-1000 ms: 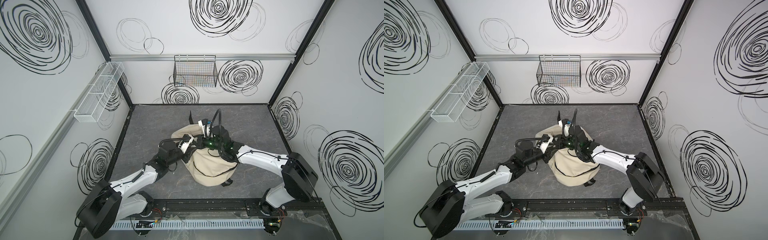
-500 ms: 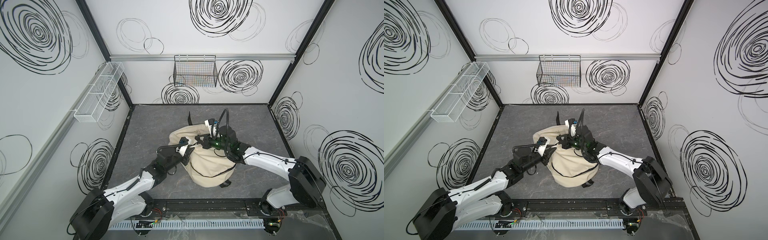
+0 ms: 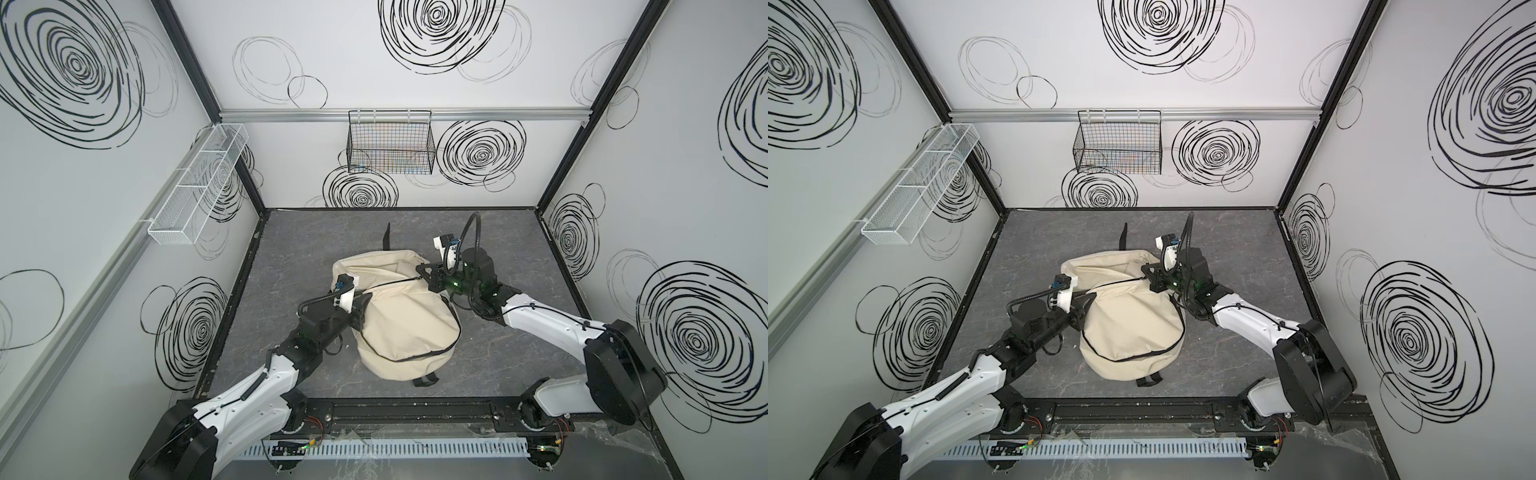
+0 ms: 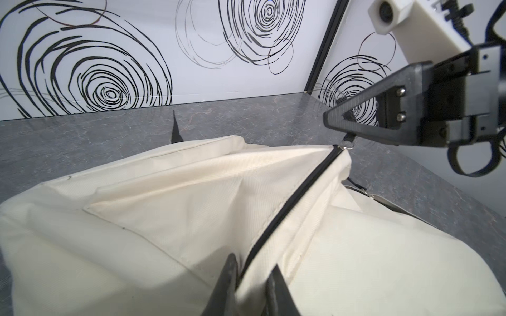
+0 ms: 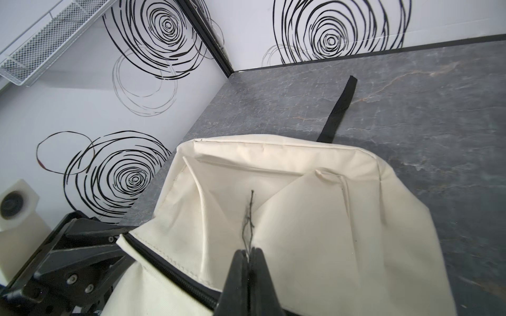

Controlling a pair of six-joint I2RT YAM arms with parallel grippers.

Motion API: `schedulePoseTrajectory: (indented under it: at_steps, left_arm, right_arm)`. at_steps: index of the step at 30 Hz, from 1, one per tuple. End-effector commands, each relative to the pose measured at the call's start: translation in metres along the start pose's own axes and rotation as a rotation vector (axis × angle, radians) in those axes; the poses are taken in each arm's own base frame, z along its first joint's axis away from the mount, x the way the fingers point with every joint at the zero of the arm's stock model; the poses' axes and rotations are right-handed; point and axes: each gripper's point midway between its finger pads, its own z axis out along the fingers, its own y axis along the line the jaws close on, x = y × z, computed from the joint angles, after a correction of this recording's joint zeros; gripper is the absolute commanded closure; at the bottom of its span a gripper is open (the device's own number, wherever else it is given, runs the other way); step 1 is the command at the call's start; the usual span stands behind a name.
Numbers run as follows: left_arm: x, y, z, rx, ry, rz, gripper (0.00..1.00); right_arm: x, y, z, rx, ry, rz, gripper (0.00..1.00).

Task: Pack books, pencil case, and school supplies into a backpack
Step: Zip the student bag at the center of the table.

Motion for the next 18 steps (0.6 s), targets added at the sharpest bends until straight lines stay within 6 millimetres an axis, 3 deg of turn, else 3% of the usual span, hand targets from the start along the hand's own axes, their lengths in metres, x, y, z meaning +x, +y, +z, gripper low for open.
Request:
schedulePoseTrajectory:
  at_steps: [1, 12, 18]
  left_arm:
    - [-0.006, 0.048, -0.009, -0.223, -0.064, -0.07, 1.0]
    - [-0.003, 0.088, -0.014, -0.319, -0.108, -0.2, 1.0]
    - [-0.009, 0.085, -0.007, -0.288, -0.106, -0.193, 1.0]
  right_arm:
    - [-0.047, -0.028, -0.024, 0.112, -0.17, -0.062, 1.0]
    - [-0.035, -0.1, -0.052, 0.244, -0.201, 0.003, 1.0]
    - [-0.034, -0.107, -0.054, 0.23, -0.189, 0.023, 1.0]
